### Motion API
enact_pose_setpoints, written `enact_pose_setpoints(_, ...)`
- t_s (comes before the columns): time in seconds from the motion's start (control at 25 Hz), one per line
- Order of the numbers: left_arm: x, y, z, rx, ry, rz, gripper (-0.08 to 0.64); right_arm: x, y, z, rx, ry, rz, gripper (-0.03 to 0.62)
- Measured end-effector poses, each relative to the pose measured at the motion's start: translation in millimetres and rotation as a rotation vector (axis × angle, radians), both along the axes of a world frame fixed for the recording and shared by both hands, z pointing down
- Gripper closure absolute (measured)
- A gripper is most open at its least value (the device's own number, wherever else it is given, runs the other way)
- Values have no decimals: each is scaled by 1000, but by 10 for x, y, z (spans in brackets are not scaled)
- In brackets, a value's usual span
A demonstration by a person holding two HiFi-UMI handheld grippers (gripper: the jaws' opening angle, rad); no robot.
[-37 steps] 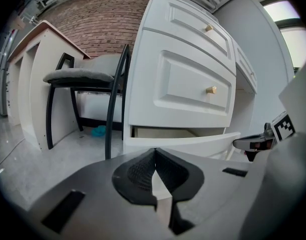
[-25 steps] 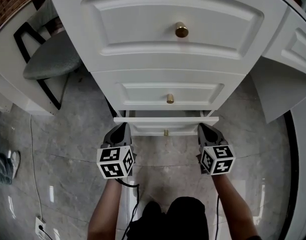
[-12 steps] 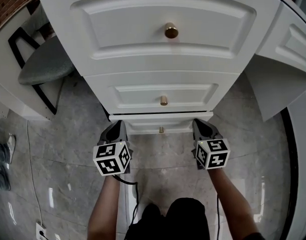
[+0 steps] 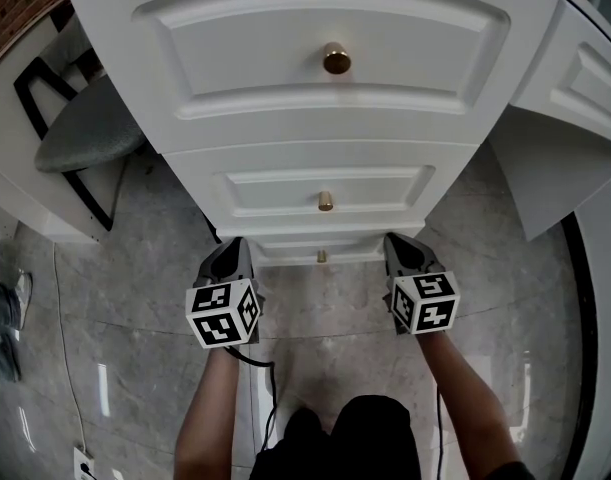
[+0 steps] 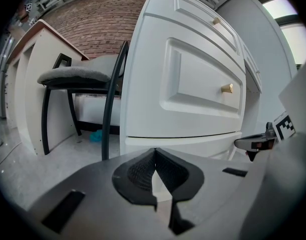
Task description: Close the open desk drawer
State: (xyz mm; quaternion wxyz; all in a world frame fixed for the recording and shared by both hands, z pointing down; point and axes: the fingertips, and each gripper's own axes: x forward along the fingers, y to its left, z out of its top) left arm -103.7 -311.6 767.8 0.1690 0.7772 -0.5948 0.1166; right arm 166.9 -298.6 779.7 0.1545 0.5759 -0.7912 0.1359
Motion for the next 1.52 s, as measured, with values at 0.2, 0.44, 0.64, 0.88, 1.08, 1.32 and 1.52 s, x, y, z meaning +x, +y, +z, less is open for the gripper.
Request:
enact_pose_setpoints(0.2, -2, -95, 0, -8, 18, -17, 551, 2, -96, 7, -12, -1, 19, 588)
enact_pose_setpoints(0.44, 1, -114, 0, -1, 7, -7, 551, 5, -111, 8, -11, -17, 17, 588)
enact_pose_setpoints(0.64, 2, -110, 1, 2, 7, -14, 551, 6, -110, 9, -16, 1, 15, 588)
enact_pose_setpoints(0.88, 1, 24, -38, 1, 0, -7, 551, -38, -4, -160, 3, -10, 14, 588)
enact_pose_setpoints(1.08, 26, 232, -74, -22, 5, 17, 551, -83, 196, -271, -13, -28, 12, 588)
enact_pose_setpoints(1.32, 79, 490, -335, -63, -13, 53, 551, -159, 464, -542, -57, -40, 15, 588)
enact_pose_setpoints(1.52, 120, 749, -894, -106, -40, 86, 551, -198, 724, -1135, -92, -54, 30, 588)
